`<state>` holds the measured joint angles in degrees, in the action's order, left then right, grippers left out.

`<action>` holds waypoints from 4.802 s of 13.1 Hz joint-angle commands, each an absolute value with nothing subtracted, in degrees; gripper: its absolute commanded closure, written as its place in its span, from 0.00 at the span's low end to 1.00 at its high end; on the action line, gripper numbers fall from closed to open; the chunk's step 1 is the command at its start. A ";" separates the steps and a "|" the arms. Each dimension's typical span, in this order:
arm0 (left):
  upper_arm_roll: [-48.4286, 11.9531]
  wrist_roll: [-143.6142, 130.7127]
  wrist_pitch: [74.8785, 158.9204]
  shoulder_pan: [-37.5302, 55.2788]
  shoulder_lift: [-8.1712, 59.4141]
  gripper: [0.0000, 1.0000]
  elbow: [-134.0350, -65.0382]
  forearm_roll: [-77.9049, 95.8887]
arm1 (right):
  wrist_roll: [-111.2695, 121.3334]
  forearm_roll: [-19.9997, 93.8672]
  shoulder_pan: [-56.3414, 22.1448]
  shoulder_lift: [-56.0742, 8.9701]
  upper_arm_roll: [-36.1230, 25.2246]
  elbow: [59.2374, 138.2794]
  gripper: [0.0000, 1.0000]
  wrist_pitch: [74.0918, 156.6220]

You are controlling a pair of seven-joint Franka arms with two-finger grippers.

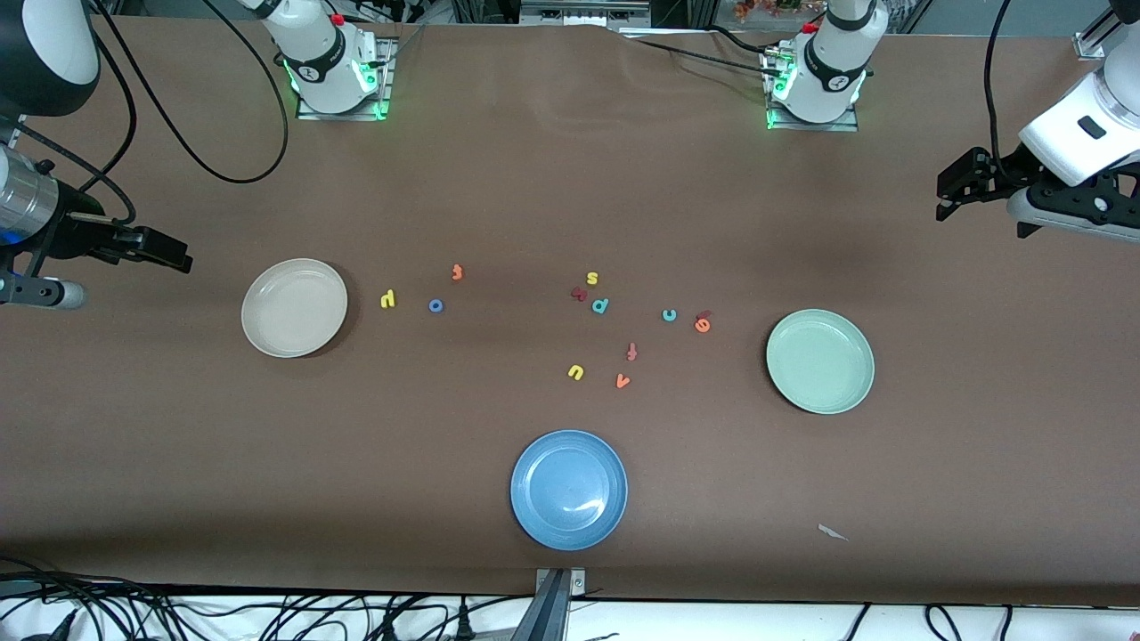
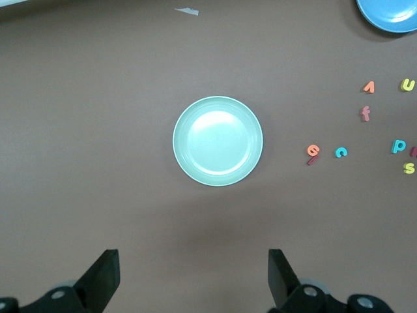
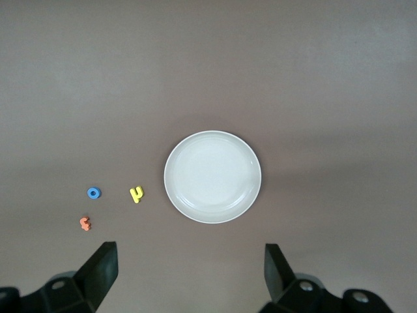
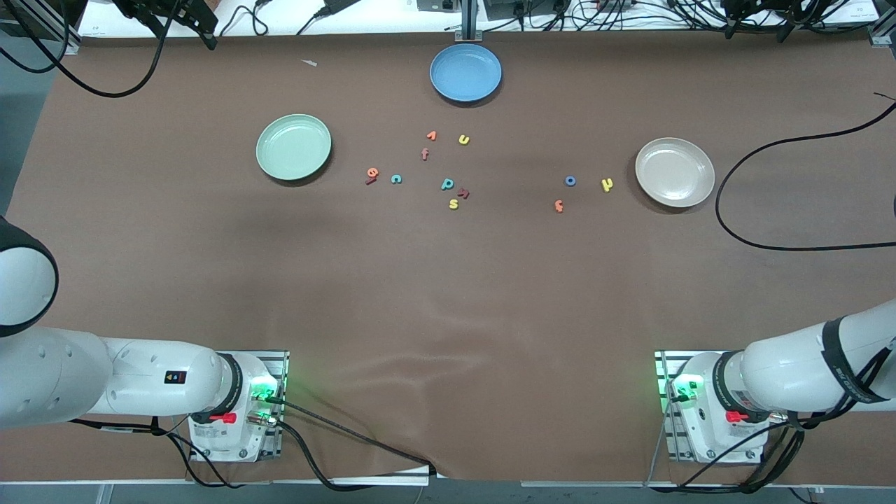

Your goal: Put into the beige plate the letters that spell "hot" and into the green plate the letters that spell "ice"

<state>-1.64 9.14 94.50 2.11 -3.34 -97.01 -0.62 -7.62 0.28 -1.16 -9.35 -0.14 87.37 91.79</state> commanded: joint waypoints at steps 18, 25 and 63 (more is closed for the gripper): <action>-1.76 8.17 94.39 2.64 -4.48 0.00 -97.91 -2.64 | -7.56 -1.49 -2.99 -8.70 -0.09 88.24 0.02 92.46; -3.68 8.35 94.74 3.60 -3.70 0.00 -98.61 -4.91 | -7.56 -1.58 -2.99 -8.70 -0.18 88.07 0.01 92.29; -12.57 -24.43 142.65 20.04 31.02 0.22 -113.29 -6.33 | -6.59 0.79 -12.83 -24.08 4.57 104.65 0.06 117.83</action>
<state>-12.39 -23.17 142.07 19.81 31.05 -112.64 -4.40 -7.42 -0.15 -12.67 -24.97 4.22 98.40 112.22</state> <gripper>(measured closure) 0.220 0.057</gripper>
